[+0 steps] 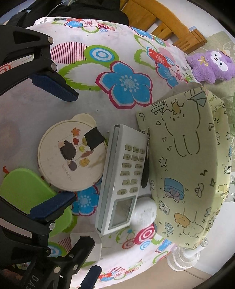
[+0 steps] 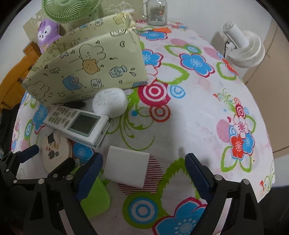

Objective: Organize rigid objects
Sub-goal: 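Move the right tool to the white square block while the left tool approaches the hedgehog coaster, then close the right tool on the white block while the left tool closes on the coaster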

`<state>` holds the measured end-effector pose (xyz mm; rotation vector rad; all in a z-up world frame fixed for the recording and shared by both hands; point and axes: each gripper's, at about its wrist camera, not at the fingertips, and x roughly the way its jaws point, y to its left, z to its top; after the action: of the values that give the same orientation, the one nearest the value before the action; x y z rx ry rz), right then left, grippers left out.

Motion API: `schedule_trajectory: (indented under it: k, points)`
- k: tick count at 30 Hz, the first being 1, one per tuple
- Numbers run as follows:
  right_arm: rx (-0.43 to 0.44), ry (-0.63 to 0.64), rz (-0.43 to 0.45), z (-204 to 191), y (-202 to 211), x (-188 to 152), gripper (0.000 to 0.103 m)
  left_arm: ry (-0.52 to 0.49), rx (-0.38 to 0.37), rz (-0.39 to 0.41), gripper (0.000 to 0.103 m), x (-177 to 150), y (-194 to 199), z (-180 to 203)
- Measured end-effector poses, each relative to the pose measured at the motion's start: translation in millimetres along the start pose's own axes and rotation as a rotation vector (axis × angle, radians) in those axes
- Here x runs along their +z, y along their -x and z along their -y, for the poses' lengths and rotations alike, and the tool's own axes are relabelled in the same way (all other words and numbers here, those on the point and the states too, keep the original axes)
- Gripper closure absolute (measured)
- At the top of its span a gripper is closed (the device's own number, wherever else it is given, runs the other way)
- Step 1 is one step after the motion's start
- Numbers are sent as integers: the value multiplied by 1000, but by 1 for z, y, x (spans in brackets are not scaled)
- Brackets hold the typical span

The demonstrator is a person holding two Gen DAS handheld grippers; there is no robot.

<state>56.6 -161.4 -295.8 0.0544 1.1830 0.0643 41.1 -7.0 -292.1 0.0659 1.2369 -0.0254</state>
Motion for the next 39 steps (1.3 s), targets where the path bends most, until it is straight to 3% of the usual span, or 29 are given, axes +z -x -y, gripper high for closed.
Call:
schedule_trajectory:
  k: [3, 7, 14, 23, 25, 39]
  points:
    - [14, -23, -28, -1, -6, 1, 19, -8, -1, 3, 0, 0, 0, 1]
    - [0, -23, -50, -6, -10, 4, 36, -15, -2, 4, 0, 2, 0, 1]
    - [-10, -20, -59, -7, -13, 11, 37, -4, -17, -8, 1, 10, -5, -1]
    - [-13, -25, -67, -2, -14, 19, 37, -23, -51, -15, 12, 21, -6, 6]
    - [-13, -26, -66, -1, -13, 20, 37, -28, -53, -8, 19, 22, -4, 6]
    - [-8, 3, -73, -8, -5, 15, 37, -17, -66, -14, 20, 16, 8, -5]
